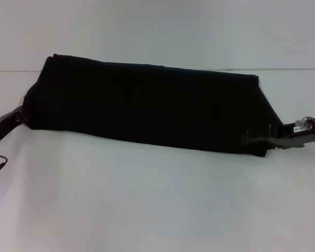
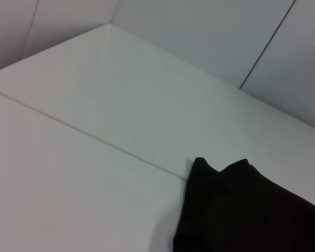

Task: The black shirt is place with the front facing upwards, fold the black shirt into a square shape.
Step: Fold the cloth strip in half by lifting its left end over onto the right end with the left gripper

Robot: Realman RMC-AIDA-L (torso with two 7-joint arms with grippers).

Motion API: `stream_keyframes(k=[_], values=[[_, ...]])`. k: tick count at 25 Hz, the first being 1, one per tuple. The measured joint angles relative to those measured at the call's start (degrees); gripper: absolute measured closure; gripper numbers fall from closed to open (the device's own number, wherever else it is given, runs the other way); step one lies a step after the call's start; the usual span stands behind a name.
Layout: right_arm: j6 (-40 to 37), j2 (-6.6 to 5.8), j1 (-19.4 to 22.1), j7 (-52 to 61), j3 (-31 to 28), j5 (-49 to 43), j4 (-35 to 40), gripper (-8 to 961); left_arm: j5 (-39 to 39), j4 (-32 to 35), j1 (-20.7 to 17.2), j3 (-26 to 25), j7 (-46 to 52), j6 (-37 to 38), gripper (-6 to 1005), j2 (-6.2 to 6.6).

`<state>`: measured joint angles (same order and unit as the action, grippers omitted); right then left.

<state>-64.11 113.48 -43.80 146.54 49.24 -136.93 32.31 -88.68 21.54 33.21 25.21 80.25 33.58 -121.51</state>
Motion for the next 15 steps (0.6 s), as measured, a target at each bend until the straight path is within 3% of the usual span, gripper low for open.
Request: stream_keyframes(k=[11, 15], values=[[2.0, 0.77, -0.65, -0.43, 0.33, -0.08, -1.87, 71, 0.36, 0.08, 0.24, 0.27, -0.01, 0.08, 1000, 0.05], [1.96, 0.77, -0.67, -0.21, 0.33, -0.1, -1.72, 116, 0.44, 0.09, 0.38, 0.29, -0.01, 0.09, 1000, 0.11]])
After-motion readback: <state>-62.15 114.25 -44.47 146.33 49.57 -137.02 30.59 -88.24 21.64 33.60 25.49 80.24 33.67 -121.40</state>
